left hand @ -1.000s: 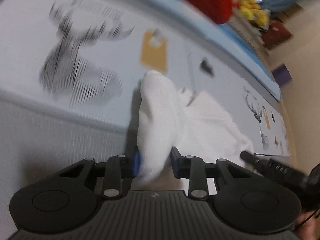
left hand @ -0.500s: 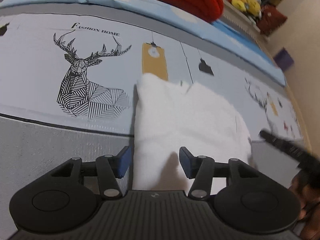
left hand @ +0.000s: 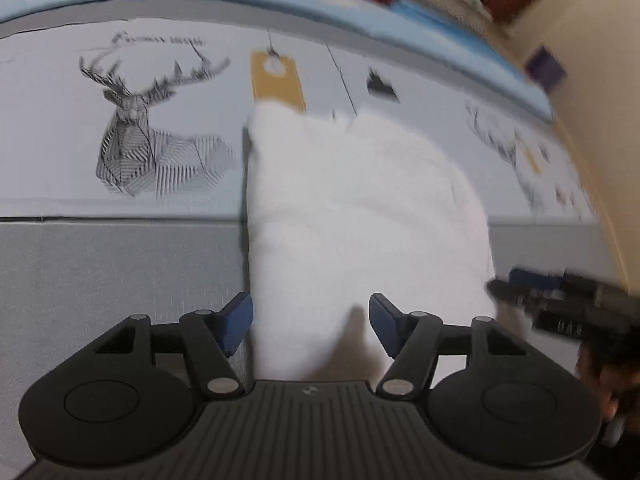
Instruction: Fold small clothes
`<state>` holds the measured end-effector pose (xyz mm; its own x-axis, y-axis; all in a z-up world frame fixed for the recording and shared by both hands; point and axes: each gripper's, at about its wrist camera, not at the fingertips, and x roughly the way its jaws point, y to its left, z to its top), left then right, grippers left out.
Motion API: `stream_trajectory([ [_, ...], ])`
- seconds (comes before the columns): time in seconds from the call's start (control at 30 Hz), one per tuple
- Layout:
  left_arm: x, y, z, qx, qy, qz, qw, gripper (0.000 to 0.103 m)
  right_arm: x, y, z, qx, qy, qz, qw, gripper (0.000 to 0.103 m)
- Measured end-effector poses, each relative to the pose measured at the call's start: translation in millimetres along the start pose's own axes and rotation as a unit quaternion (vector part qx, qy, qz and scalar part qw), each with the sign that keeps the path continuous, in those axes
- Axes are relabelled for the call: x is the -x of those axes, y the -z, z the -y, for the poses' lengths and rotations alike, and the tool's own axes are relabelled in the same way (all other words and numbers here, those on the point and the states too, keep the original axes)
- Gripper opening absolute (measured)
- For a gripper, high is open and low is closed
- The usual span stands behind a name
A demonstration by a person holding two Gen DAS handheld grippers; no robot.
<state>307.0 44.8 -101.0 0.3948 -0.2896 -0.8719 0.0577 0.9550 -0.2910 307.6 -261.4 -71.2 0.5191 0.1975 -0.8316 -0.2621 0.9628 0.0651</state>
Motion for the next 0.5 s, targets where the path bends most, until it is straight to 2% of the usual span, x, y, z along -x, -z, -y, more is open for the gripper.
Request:
stream_trajectory([
  [0.07,-18,15,3,-0.035,-0.055,-0.056,0.9963,0.07,-7,5,4,0.004,0.014,-0.026,1.0,0.057],
  [0.1,-23,21,4,-0.052,-0.078,-0.07,0.9932,0.071,-11,8,4,0.01,0.024,-0.042,0.999,0.059],
  [0.17,-12,28,12,-0.084,-0.101,-0.048,0.9902,0.073,-9,13,5,0.014,0.05,-0.054,0.997,0.059],
  [0.2,-1,30,17,-0.094,-0.11,-0.025,0.9892,0.072,-8,15,6,0.015,0.069,-0.062,0.996,0.056],
  [0.27,27,35,26,-0.112,-0.128,0.034,0.9849,0.079,-2,20,10,0.011,0.102,-0.066,0.993,0.054],
  [0.33,57,40,35,-0.122,-0.147,0.095,0.977,0.093,21,21,11,0.002,0.113,-0.027,0.993,0.054],
  [0.4,86,47,47,-0.123,-0.168,0.143,0.9676,0.093,55,20,5,0.003,0.112,0.036,0.993,0.054],
  [0.47,113,57,57,-0.112,-0.183,0.183,0.9595,0.095,94,23,-3,-0.001,0.111,0.11,0.988,0.056],
  [0.5,125,62,63,-0.103,-0.188,0.198,0.9566,0.101,113,27,-7,-0.008,0.106,0.142,0.984,0.057],
])
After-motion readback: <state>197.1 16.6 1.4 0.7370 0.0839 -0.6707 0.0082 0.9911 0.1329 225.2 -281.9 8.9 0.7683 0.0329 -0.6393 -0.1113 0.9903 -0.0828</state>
